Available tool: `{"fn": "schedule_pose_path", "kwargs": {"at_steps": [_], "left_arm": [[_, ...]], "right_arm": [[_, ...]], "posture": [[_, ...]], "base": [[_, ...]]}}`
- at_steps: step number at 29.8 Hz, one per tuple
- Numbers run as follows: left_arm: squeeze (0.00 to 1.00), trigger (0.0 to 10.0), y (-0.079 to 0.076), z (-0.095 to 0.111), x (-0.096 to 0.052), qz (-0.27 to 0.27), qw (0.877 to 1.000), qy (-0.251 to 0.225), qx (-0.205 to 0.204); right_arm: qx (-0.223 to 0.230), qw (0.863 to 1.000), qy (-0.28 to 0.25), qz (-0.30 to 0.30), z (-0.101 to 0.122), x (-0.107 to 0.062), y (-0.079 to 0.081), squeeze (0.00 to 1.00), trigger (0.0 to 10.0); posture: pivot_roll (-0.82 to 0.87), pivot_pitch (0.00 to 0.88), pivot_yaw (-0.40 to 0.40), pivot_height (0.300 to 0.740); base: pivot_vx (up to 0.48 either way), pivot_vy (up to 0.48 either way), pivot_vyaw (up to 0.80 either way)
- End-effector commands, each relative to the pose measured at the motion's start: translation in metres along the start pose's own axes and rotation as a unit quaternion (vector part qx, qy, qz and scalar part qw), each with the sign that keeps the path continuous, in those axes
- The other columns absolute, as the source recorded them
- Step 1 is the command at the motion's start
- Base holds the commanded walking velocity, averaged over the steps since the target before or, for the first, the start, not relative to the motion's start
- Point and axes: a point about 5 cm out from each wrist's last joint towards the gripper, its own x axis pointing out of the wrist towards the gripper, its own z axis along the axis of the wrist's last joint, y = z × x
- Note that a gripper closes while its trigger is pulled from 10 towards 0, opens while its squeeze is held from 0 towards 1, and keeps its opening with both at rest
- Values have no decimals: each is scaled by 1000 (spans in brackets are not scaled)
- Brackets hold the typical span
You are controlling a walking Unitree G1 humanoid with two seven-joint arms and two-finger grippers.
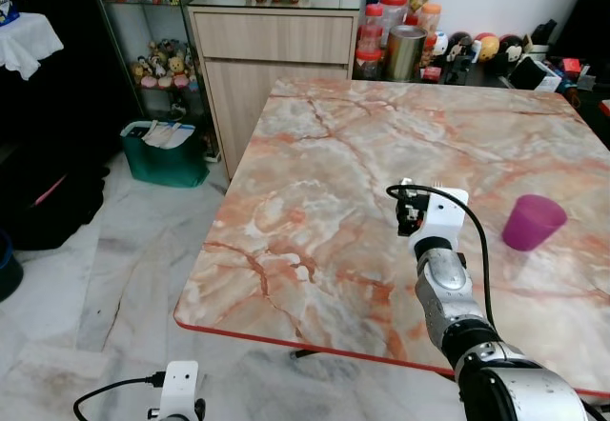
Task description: Setting the table
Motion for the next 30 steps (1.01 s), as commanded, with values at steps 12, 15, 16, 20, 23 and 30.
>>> {"fn": "schedule_pose_path", "kwargs": {"at_steps": [12,15,16,20,23,30], "left_arm": [[0,10000,6,-2,0,12,1000,3,-4],[0,10000,6,-2,-1,13,1000,3,-5],[0,10000,6,-2,-1,13,1000,3,-5],[0,10000,7,-2,-1,12,1000,1,-7],[0,10000,7,-2,-1,12,1000,1,-6],[0,10000,7,-4,-1,9,1000,5,0]], "right_arm": [[10,1000,-2,2,4,3,4,0,10000],[10,1000,-3,5,4,2,5,0,10000],[10,1000,-3,5,4,2,5,0,10000],[5,1000,-10,5,4,1,6,0,10000],[-1,1000,-8,2,2,0,5,0,10000],[-2,999,18,-34,-4,0,-9,0,10000]], "posture": [[52,0,1,740],[51,0,2,740],[51,0,2,740],[50,0,3,740],[51,0,5,740],[46,0,11,740]], "base": [[281,0,0],[281,0,-727],[281,0,-781],[0,0,0],[0,0,0],[0,0,0]]}}
